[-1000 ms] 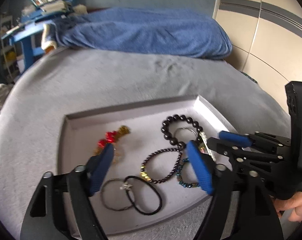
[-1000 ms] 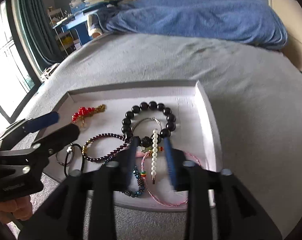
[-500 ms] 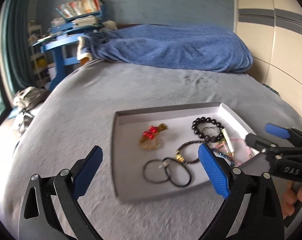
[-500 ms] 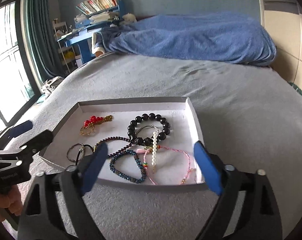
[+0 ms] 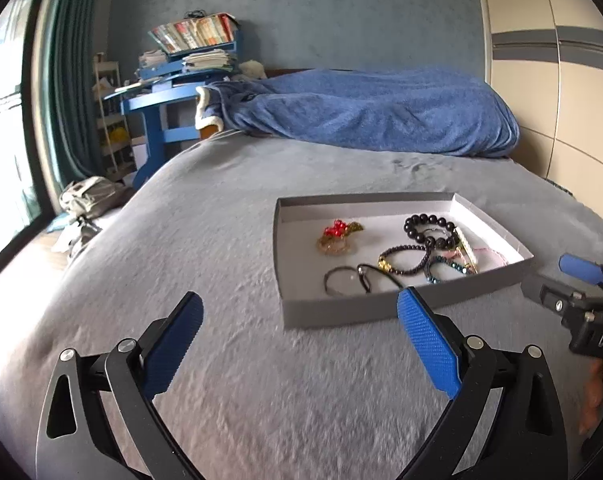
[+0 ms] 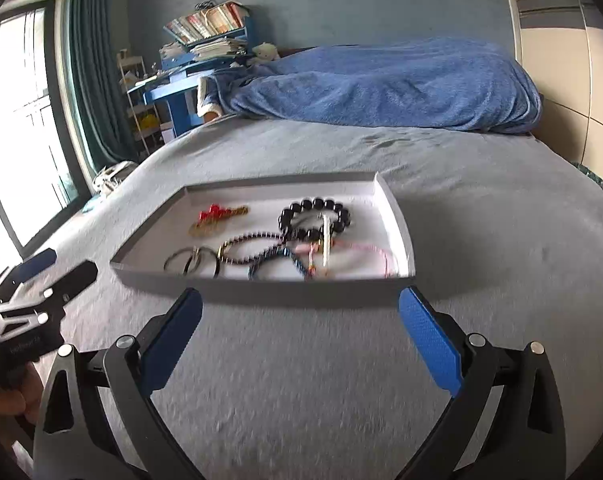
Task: Organize jewelry
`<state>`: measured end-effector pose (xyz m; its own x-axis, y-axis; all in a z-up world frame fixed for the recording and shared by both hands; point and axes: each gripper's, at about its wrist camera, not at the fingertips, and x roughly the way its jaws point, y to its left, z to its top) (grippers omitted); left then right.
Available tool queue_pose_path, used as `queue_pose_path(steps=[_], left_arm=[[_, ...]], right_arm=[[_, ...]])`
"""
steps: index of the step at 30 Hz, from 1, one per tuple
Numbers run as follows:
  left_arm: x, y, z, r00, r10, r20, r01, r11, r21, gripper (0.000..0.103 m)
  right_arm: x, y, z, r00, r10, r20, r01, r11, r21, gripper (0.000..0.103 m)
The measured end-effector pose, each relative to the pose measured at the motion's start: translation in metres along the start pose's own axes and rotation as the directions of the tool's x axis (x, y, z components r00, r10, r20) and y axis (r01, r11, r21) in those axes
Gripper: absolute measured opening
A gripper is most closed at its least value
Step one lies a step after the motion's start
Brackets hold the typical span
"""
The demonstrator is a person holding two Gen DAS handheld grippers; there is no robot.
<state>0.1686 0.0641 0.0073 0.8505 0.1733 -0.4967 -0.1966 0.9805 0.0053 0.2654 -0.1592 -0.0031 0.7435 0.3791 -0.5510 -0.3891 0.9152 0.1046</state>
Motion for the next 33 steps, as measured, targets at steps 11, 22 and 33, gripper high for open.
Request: queue_pose_path(steps=[11,22,33], left_arm=[[-0.022,-0.012,-0.011,0.995,-0.05,0.081,0.047,0.998,0.038,0.098],[-0.028,-0.023,-0.018,0.99,-0.115,0.079,0.109,0.991,0.072,0.098],[-0.024,-0.018,-0.019,0.991,-0.123,0.054,0.12,0.992,0.049,0.098]], right_arm=[[-0.031,0.004,-0.021,0.994,-0.014,0.11,0.015,1.0,-0.009,0.097],[-0.036,0.008,-0.027,0.993,-0.019,0.118,0.023,0.999,-0.03,0.097],[-0.035,0.011,-0.028,0.994,-0.016,0.113,0.021,0.999,-0.042,0.097]])
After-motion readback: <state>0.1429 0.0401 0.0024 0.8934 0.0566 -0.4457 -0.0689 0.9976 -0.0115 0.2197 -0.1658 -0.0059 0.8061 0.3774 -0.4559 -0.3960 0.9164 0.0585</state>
